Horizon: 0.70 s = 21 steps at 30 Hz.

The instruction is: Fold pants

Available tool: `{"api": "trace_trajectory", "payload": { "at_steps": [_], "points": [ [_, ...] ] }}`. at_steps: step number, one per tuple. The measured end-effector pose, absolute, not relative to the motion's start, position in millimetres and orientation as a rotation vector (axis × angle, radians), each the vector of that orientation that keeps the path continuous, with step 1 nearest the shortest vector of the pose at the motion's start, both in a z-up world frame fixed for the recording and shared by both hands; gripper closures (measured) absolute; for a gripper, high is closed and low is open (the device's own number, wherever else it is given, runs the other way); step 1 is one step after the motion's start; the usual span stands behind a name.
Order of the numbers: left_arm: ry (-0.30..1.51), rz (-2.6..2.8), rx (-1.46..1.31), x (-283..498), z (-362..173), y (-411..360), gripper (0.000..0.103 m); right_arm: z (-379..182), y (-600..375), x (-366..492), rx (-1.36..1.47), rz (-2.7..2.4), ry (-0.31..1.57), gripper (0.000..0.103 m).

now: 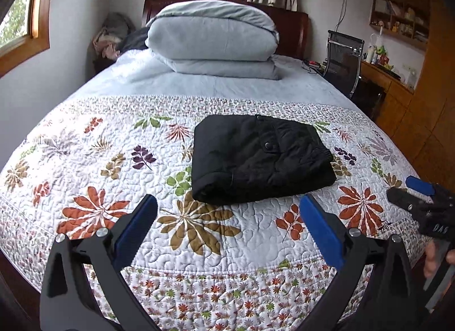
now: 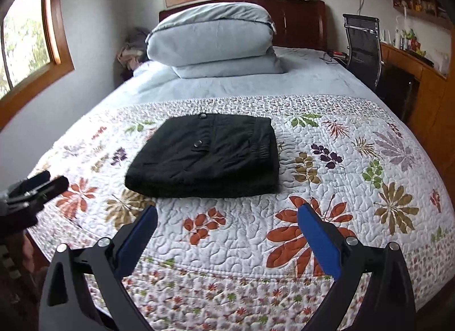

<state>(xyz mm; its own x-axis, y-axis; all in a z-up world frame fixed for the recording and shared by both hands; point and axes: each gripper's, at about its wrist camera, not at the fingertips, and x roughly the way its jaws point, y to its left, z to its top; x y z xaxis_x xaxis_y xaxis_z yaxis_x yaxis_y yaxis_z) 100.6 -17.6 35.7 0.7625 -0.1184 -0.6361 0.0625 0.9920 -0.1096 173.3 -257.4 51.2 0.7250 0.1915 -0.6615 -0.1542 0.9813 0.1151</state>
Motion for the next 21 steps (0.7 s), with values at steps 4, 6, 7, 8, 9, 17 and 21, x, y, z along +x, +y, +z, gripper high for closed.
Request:
{"api": "trace_trajectory", "payload": {
  "at_steps": [4,6,7,8,9,17,21],
  "points": [
    [0.68,-0.103,-0.088,91.7,45.5,-17.5,0.003,66.6,-257.6,162.3,0.033,0.184,0.699,0.004],
    [0.669,-0.103,-0.083,87.4,50.5,-17.6,0.003,73.8,-257.7,157.3,0.034,0.19,0.685,0.004],
    [0.666,-0.1,-0.083,86.1,52.5,-17.3,0.003,76.3,-258.0,155.3,0.037,0.192,0.682,0.004],
    [0.663,-0.097,-0.082,84.8,53.8,-17.6,0.003,79.7,-258.4,152.8,0.042,0.196,0.677,0.004],
    [0.657,-0.096,-0.084,82.3,56.3,-17.7,0.003,81.8,-258.8,151.2,0.045,0.2,0.673,0.004],
    [0.621,-0.085,-0.062,73.2,67.8,-19.7,0.003,97.7,-257.7,136.7,0.075,0.218,0.645,0.004],
    [0.61,-0.079,-0.057,67.9,69.4,-19.2,0.003,99.1,-253.3,130.4,0.069,0.225,0.641,0.004]
  ]
}}
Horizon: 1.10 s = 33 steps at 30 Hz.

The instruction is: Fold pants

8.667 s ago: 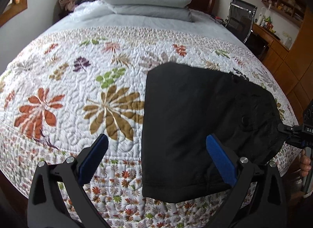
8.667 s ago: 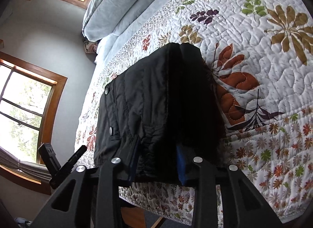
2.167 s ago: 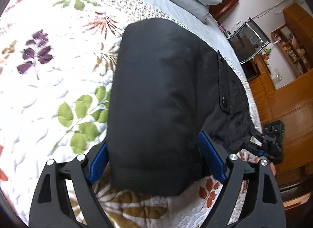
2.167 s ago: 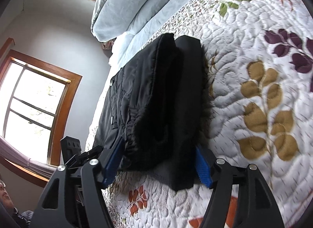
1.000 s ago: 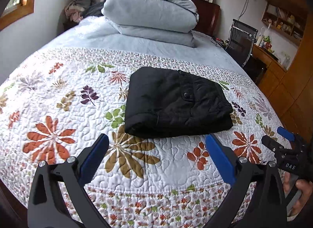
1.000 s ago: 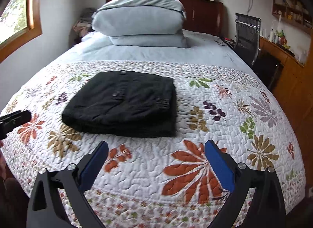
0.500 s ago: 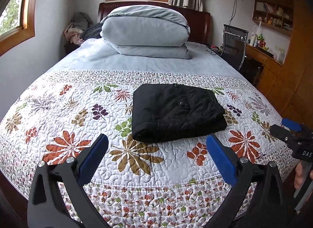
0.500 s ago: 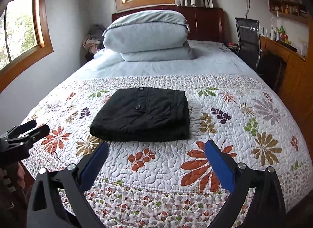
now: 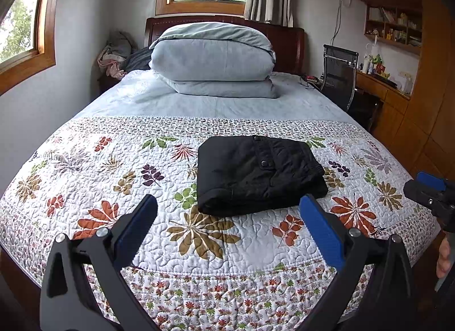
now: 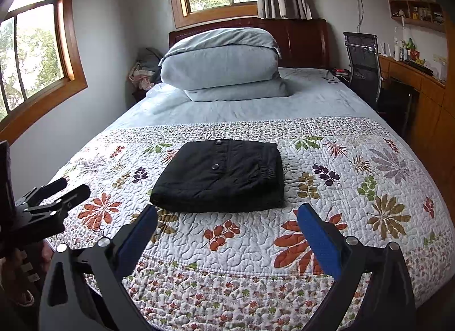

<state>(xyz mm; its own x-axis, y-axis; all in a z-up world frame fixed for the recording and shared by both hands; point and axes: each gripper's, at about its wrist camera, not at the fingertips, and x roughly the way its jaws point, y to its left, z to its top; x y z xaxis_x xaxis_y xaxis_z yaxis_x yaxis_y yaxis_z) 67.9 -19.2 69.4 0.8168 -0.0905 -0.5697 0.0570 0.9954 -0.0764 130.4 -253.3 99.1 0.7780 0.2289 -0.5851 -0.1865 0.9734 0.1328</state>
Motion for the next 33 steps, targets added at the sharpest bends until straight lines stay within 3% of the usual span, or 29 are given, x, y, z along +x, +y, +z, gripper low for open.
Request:
{"api": "trace_trajectory", "payload": {
  "at_steps": [33],
  "points": [
    [0.621,-0.065,-0.065,57.9,68.2,-22.5,0.003,105.8,-254.9,116.6,0.069,0.202,0.622,0.004]
  ]
}}
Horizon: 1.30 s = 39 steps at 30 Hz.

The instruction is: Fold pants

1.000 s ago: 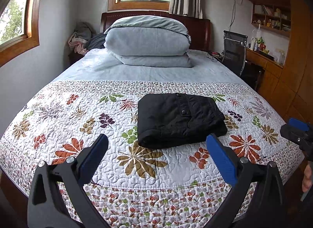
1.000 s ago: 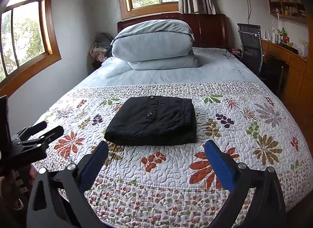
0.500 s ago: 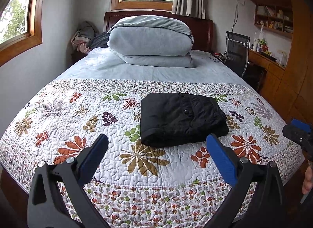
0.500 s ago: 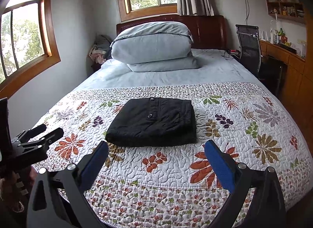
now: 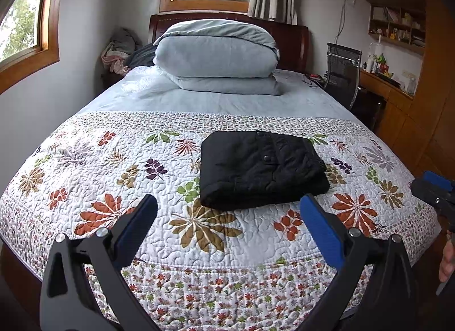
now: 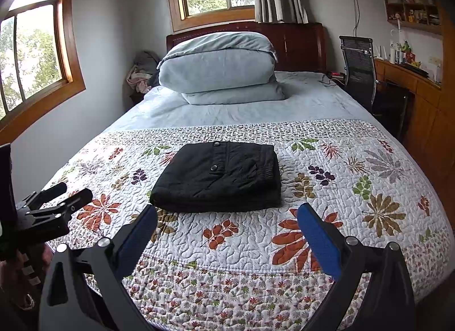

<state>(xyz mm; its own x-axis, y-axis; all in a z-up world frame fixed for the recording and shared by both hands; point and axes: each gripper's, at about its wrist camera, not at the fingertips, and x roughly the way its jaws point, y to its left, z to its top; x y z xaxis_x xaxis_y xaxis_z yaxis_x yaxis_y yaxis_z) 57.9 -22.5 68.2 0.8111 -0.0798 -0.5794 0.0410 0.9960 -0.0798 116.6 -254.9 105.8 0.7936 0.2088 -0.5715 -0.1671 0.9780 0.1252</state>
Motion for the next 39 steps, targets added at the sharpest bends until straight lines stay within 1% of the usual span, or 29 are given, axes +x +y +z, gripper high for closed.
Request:
{"api": "trace_trajectory", "payload": {
  "at_steps": [14,18,26,39],
  "points": [
    [0.613,-0.068,-0.058,48.1,74.1,-30.0,0.003,106.0,-258.0,107.6,0.076,0.201,0.62,0.004],
    [0.637,-0.071,-0.048,51.2,70.1,-32.2,0.003,96.7,-256.0,113.3,0.087,0.213,0.661,0.004],
    [0.693,-0.069,-0.073,58.2,58.7,-30.2,0.003,92.5,-252.6,114.5,0.071,0.21,0.674,0.004],
    [0.692,-0.07,-0.069,58.5,59.3,-30.4,0.003,91.7,-252.6,115.1,0.073,0.211,0.673,0.004]
  ]
}}
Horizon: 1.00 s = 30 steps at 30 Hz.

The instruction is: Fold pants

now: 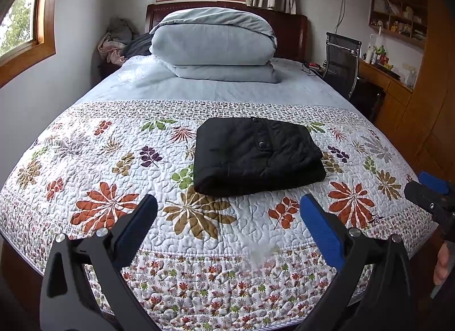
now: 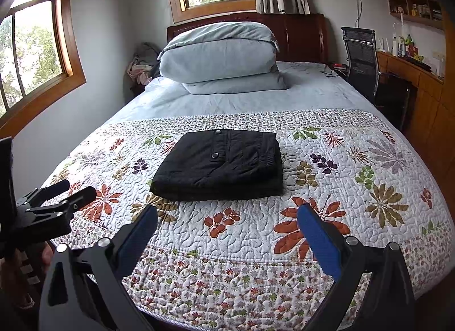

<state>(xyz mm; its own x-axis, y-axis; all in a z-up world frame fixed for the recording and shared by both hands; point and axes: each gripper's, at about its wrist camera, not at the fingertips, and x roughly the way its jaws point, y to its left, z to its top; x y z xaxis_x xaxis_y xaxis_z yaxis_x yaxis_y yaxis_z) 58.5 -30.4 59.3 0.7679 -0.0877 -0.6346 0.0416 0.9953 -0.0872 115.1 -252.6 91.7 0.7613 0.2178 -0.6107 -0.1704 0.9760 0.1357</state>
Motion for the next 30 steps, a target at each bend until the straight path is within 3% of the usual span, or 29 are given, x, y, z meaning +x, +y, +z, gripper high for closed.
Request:
{"api": "trace_trajectory", "payload": {
  "at_steps": [30],
  "points": [
    [0.696,-0.073,-0.061,62.7,58.5,-28.3,0.003,89.8,-253.0,117.8,0.067,0.219,0.678,0.004]
  ]
}}
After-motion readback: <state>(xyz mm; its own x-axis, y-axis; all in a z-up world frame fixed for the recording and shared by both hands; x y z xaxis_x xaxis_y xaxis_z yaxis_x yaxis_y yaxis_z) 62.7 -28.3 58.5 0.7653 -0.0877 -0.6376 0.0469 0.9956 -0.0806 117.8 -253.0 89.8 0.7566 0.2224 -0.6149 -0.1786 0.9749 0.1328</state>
